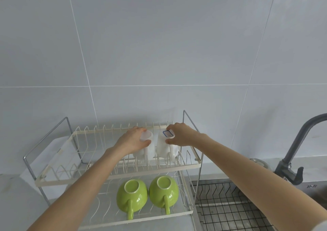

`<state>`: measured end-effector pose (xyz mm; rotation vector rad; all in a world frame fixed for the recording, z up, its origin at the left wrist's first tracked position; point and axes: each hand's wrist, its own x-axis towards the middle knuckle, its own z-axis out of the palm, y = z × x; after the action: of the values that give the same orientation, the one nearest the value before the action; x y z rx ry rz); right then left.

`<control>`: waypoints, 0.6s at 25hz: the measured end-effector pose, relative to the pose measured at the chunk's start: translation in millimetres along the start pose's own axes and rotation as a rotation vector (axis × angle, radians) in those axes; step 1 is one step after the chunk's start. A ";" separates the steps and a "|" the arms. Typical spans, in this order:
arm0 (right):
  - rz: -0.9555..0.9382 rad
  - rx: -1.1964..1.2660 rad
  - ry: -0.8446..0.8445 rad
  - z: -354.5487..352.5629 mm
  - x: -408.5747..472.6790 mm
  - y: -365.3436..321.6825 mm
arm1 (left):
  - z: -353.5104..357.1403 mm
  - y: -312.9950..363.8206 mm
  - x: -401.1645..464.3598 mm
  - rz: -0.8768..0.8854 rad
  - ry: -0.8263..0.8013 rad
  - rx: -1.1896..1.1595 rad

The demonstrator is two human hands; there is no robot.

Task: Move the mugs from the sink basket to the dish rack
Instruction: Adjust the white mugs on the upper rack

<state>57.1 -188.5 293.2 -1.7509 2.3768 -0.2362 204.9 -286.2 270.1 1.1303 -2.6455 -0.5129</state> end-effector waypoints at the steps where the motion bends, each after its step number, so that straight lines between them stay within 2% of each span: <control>1: 0.002 -0.005 0.000 0.0 -0.2 0.5 | 0.2 1.2 -0.1 0.002 0.005 0.002; 15: 0.022 -0.007 0.017 7.0 -11.7 2.0 | 5.6 2.6 -6.5 0.042 0.000 -0.006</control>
<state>60.3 -176.9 286.5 -1.7313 2.4103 -0.2405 205.8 -278.4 265.6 1.0701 -2.6602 -0.5124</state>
